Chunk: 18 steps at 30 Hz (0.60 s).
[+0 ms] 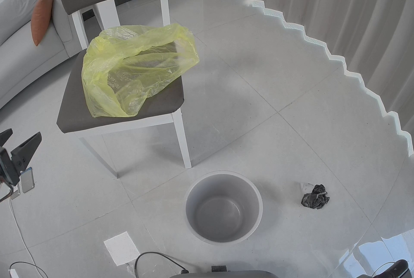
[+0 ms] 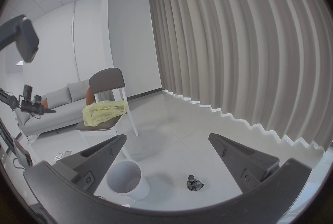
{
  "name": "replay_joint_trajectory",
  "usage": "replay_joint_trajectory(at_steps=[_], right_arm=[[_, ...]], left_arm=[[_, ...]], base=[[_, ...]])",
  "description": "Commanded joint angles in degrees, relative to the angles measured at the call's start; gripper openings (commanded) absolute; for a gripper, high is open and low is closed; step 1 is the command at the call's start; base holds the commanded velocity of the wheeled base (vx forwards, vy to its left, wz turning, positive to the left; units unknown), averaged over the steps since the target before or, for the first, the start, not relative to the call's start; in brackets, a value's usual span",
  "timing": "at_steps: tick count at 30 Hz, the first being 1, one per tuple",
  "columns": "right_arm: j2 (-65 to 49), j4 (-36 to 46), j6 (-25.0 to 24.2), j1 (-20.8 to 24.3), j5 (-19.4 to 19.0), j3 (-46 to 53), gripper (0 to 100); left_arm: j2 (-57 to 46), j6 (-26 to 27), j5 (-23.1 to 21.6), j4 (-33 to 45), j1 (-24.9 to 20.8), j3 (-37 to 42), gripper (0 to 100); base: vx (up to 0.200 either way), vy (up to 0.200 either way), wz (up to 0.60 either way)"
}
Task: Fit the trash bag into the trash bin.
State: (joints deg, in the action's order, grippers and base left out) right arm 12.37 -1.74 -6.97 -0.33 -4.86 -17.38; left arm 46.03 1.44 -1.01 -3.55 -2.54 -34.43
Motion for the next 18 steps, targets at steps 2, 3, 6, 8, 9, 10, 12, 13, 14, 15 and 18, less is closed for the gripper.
replay_joint_trajectory(at_steps=[2, 3, 6, 8, 9, 10, 12, 13, 14, 15, 18], right_arm=[[21.73, -0.10, -0.15, 0.07, -3.75, -13.91, 100], [21.99, -0.10, -0.15, 0.07, -3.93, -14.08, 100], [24.63, -0.37, -0.06, 0.07, -6.03, -14.96, 100], [25.77, -0.54, 0.03, 0.07, -6.91, -15.31, 100], [26.21, -0.81, -0.06, 0.07, -7.09, -15.58, 100], [26.39, -0.98, -0.06, 0.07, -7.09, -15.58, 100], [26.47, -0.98, -0.06, 0.07, -7.18, -15.58, 100], [26.56, -0.89, 0.03, 0.07, -7.35, -15.49, 100], [26.56, -0.89, 0.03, 0.07, -7.44, -15.49, 100], [26.56, -0.89, 0.03, 0.07, -7.44, -15.58, 100], [26.56, -0.89, 0.64, 0.07, -7.53, -15.66, 100]], left_arm=[[18.30, 3.92, 4.97, -3.04, -1.77, -5.65, 100], [18.74, 3.92, 4.97, -3.31, -1.86, -5.83, 100], [24.37, 3.75, 5.67, -5.59, -2.74, -8.11, 100], [28.50, 3.83, 7.08, -5.68, -2.91, -10.05, 100], [30.61, 3.83, 8.22, -5.77, -3.44, -11.01, 100], [32.28, 3.83, 8.92, -5.86, -4.23, -11.98, 100], [34.92, 3.66, 9.63, -6.65, -5.29, -14.00, 100], [35.88, 3.75, 9.80, -7.18, -5.73, -14.97, 100], [36.76, 3.75, 9.89, -7.70, -6.08, -15.85, 100], [37.55, 3.75, 10.24, -8.32, -6.69, -16.99, 100], [39.40, 3.83, 12.00, -8.93, -8.27, -19.89, 100]], base=[[0.000, 0.000, 0.00], [0.000, 0.000, 0.00], [0.000, 0.000, 0.00], [0.000, 0.000, 0.00], [0.000, 0.000, 0.00], [0.000, 0.000, 0.00], [0.000, 0.000, 0.00], [0.000, 0.000, 0.00], [0.000, 0.000, 0.00], [0.000, 0.000, 0.00], [0.000, 0.000, 0.00]])
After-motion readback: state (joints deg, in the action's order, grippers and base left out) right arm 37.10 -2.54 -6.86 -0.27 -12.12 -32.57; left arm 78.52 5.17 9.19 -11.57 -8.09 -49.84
